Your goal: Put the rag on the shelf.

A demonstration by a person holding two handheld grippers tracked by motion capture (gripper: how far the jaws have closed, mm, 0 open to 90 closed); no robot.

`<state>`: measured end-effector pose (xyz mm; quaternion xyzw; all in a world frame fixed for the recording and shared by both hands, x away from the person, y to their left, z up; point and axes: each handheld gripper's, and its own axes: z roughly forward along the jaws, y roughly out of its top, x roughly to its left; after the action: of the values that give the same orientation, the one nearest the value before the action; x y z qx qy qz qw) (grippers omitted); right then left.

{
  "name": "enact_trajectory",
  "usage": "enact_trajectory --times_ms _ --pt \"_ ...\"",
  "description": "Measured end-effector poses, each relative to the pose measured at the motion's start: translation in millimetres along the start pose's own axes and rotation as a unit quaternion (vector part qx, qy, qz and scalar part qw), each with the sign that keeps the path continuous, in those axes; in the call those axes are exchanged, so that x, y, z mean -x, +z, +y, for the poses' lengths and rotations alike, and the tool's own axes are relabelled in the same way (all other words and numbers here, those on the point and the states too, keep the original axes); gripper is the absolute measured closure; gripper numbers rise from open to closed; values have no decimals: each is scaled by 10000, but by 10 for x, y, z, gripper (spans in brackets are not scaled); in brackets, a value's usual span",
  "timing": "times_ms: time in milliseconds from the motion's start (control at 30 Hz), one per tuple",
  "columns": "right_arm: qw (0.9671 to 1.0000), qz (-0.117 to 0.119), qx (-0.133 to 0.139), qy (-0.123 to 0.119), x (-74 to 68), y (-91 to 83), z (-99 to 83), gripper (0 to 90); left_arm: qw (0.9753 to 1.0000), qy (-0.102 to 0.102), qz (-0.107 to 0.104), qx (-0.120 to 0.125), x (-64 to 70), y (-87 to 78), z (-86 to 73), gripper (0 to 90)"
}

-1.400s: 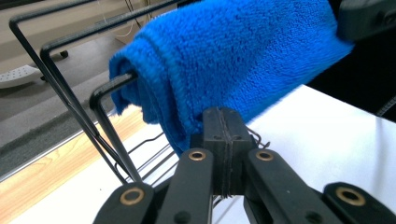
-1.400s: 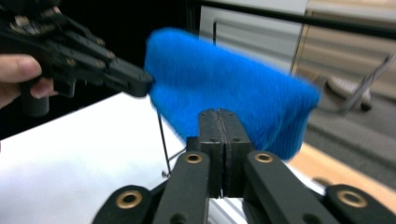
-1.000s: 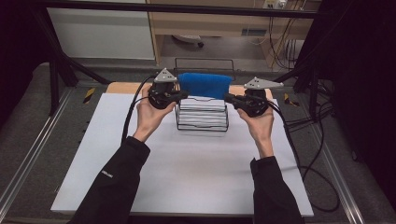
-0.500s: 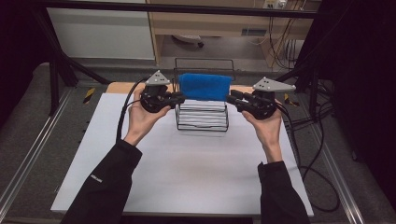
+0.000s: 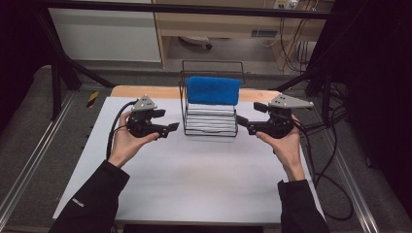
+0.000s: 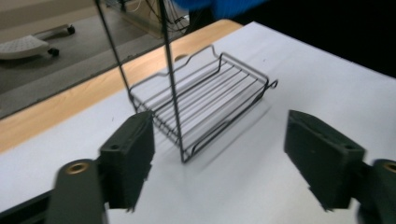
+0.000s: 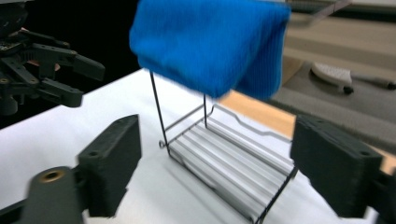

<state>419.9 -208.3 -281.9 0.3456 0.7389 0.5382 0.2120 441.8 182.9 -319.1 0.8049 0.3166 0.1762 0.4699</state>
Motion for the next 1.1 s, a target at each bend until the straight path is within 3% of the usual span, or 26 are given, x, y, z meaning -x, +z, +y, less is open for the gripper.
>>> enact_trajectory --times_ms 300,567,967,1100 --pt "9993 -10 -255 286 49 -6 -481 48 9994 -224 263 -97 -84 -112 -644 100" --pt "9971 -76 -663 366 80 -1 -924 7 9984 -359 326 -275 -112 -195 -1175 86" --pt "9928 39 -1116 437 128 -111 -1505 7 9975 -337 294 -553 -142 -324 -1542 93" --pt "9924 86 -1091 556 159 -191 -1631 7 9975 -356 274 -541 -138 -353 -1612 93"
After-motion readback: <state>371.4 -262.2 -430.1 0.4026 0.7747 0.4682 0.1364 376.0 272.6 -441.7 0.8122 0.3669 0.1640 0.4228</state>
